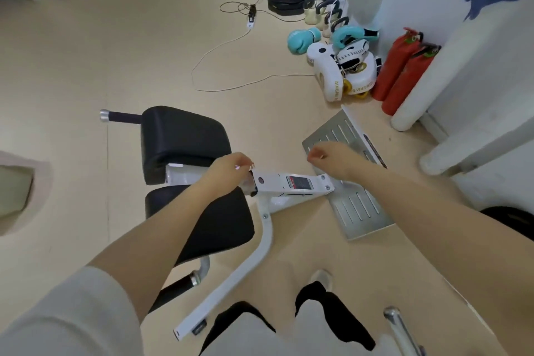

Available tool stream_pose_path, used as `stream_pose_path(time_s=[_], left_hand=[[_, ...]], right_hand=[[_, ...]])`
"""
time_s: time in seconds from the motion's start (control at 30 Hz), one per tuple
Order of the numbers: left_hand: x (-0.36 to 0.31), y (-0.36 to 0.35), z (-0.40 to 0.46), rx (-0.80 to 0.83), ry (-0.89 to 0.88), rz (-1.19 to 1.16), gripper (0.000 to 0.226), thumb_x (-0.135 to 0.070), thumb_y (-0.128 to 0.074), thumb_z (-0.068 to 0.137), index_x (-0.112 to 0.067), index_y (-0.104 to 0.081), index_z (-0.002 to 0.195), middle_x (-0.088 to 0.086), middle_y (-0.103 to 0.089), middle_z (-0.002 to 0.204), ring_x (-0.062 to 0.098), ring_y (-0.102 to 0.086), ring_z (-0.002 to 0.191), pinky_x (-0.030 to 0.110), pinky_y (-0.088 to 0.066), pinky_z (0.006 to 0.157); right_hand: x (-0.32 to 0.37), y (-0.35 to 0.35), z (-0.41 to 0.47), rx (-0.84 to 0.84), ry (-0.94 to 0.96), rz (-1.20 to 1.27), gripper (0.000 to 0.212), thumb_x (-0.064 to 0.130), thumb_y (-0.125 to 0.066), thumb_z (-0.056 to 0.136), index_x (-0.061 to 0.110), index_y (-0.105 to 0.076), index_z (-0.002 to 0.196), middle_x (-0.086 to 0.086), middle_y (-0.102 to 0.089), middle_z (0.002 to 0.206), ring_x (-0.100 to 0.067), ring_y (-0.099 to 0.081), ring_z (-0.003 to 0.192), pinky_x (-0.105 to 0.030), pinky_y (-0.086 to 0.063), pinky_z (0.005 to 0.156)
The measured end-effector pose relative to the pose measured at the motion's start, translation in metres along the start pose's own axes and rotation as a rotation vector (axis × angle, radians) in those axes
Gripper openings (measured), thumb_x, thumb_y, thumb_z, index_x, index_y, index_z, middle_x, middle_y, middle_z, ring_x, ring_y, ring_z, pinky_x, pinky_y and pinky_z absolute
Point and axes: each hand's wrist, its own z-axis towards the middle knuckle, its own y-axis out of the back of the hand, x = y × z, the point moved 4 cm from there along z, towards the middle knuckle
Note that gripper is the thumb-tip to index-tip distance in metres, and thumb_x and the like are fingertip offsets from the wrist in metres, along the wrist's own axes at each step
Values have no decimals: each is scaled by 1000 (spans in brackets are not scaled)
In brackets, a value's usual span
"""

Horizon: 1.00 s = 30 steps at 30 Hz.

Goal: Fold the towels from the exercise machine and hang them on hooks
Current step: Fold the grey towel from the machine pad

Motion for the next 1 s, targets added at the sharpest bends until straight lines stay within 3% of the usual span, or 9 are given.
stream_pose_path(time_s=[0.17,0.33,0.43,0.57,0.67,0.73,0.83,0.9,1.0], left_hand=[[47,-6,-36,73,-99,10,22,-18,-43,96,-16,-59,110,-3,-61,104,15,-60,95,20,-41,69],[84,-37,-73,232,-223,57,23,-20,-46,95,-18,-59,113,-2,-64,108,15,-60,97,24,-44,84],[96,-71,-108,390,-289,51,20,-21,-47,93,-20,-58,110,-1,-64,107,19,-61,98,21,-45,70],[90,-124,-158,574,-408,93,26,-10,-42,94,-14,-54,117,1,-60,105,13,-57,84,8,-43,52],[77,-171,-193,731,-516,175,24,-8,-42,94,-14,-56,112,2,-58,101,19,-58,85,16,-46,65],[69,-202,-211,791,-577,231,19,-13,-43,94,-19,-57,105,0,-60,98,21,-60,86,23,-45,68],[63,-253,-231,868,-625,317,19,-12,-43,93,-24,-56,101,-1,-62,97,20,-60,84,20,-42,63],[57,-291,-233,910,-659,424,23,-10,-43,93,-19,-58,107,3,-63,104,17,-56,85,19,-41,64],[41,-351,-222,933,-693,538,25,-13,-44,94,-13,-58,114,7,-64,113,15,-54,88,19,-38,72]], right_hand=[[19,-51,-30,-77,-69,71,23,13,-48,93,4,-62,107,-9,-64,114,-26,-56,109,-31,-41,90],[18,-121,-90,-204,-269,168,21,18,-49,92,6,-63,102,-9,-63,105,-26,-56,99,-29,-40,78],[15,-174,-156,-250,-401,218,22,20,-48,93,7,-61,104,-4,-63,96,-23,-53,94,-28,-41,79],[-4,-237,-250,-249,-571,235,27,20,-45,95,7,-60,112,-8,-61,116,-26,-53,111,-31,-38,91],[-34,-277,-322,-292,-754,313,27,21,-43,96,7,-60,113,-11,-59,122,-30,-53,113,-35,-40,94],[-54,-295,-363,-320,-844,346,28,19,-40,97,5,-60,110,-13,-61,113,-31,-56,104,-36,-42,87],[-93,-321,-409,-380,-961,343,28,14,-36,97,14,-49,72,-8,-49,77,-22,-48,69,-33,-37,72],[-133,-329,-423,-425,-1023,336,30,14,-36,96,20,-35,67,-9,-45,86,-25,-49,82,-36,-40,78],[-198,-337,-427,-375,-1070,279,17,14,-36,95,11,-53,95,-20,-47,114,-37,-44,114,-44,-39,95]])
